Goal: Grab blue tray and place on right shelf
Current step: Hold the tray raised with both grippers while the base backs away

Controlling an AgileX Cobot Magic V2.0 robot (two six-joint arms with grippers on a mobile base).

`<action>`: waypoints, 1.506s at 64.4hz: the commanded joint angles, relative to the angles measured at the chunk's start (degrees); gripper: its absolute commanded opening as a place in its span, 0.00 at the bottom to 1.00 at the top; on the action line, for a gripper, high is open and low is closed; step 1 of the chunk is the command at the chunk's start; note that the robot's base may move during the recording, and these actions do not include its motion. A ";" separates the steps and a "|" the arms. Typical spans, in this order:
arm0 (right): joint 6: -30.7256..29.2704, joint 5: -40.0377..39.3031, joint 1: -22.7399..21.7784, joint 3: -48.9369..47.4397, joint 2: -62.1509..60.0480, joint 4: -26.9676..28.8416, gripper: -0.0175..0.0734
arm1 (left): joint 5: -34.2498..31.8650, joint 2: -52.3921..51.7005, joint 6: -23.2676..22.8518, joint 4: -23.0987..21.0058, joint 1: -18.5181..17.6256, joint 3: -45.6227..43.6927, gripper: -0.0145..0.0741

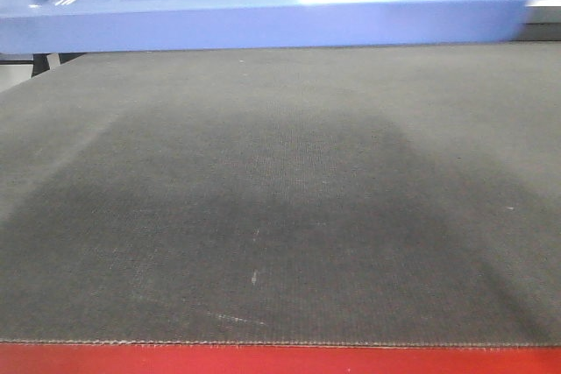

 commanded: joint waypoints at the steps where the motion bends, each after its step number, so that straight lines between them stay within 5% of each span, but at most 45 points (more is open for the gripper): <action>1: -1.54 -1.41 -0.10 3.32 -5.70 -3.49 0.25 | 1.09 -3.80 -1.85 4.91 -3.50 0.40 0.12; 18: -1.54 -0.08 -0.10 10.27 -14.57 -2.19 0.25 | 4.96 -7.81 -11.96 13.54 -16.30 4.90 0.12; 30: -1.54 2.27 -0.04 10.27 -18.59 -2.07 0.25 | 7.47 -9.77 -13.80 13.94 -20.05 4.90 0.12; 97: -1.54 2.76 -0.04 10.27 -22.38 -2.07 0.25 | 7.80 -11.51 -15.23 13.13 -20.30 4.90 0.11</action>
